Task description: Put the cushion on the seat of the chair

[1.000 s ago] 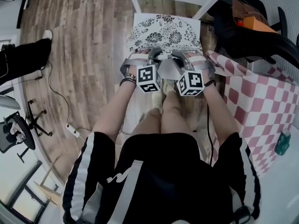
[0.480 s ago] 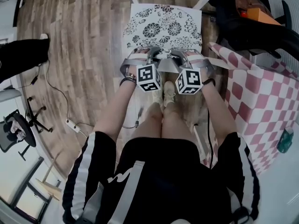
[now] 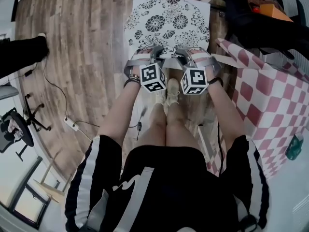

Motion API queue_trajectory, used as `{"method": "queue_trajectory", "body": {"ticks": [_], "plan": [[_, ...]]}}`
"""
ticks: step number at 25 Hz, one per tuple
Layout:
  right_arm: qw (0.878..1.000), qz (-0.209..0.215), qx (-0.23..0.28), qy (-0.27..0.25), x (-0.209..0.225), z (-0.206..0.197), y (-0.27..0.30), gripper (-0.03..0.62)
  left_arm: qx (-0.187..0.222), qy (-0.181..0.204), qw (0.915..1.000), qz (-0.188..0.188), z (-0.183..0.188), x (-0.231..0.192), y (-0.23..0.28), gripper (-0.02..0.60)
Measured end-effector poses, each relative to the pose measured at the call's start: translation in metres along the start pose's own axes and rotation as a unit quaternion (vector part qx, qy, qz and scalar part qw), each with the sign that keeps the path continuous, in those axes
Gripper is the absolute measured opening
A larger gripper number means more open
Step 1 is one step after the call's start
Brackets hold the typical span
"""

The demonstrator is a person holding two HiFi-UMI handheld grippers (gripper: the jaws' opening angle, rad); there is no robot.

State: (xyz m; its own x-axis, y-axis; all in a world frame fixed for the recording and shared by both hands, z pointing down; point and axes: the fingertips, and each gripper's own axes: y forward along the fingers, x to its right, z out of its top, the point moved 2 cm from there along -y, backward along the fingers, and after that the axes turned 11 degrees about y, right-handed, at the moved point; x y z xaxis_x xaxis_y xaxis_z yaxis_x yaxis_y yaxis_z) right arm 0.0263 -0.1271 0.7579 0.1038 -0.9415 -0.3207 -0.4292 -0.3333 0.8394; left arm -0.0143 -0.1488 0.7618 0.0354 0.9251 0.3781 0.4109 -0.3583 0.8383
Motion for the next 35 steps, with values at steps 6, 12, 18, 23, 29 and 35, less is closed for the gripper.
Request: {"method": "queue_trajectory", "body": {"ticks": [6, 12, 18, 23, 29, 35], "plan": [[1.000, 0.009, -0.007, -0.004, -0.015, -0.008, 0.012, 0.015, -0.007, -0.006, 0.9998, -0.017, -0.006, 0.021, 0.013, 0.107], [1.000, 0.018, -0.016, 0.001, -0.036, -0.018, 0.023, 0.015, -0.007, -0.002, 0.9994, -0.033, -0.010, 0.034, 0.024, 0.123], [0.999, 0.019, -0.031, -0.001, -0.048, -0.031, 0.030, 0.015, -0.006, -0.007, 0.9990, -0.044, -0.007, 0.047, 0.036, 0.130], [0.999, 0.023, -0.040, 0.006, -0.054, -0.042, 0.034, 0.015, -0.004, -0.011, 0.9984, -0.055, -0.004, 0.060, 0.042, 0.138], [0.999, 0.024, -0.047, 0.012, -0.062, -0.049, 0.042, 0.015, -0.008, -0.009, 0.9980, -0.062, -0.005, 0.069, 0.049, 0.143], [0.998, 0.032, -0.056, 0.020, -0.072, -0.056, 0.047, 0.023, -0.011, -0.009, 0.9970, -0.077, -0.005, 0.081, 0.053, 0.154]]}}
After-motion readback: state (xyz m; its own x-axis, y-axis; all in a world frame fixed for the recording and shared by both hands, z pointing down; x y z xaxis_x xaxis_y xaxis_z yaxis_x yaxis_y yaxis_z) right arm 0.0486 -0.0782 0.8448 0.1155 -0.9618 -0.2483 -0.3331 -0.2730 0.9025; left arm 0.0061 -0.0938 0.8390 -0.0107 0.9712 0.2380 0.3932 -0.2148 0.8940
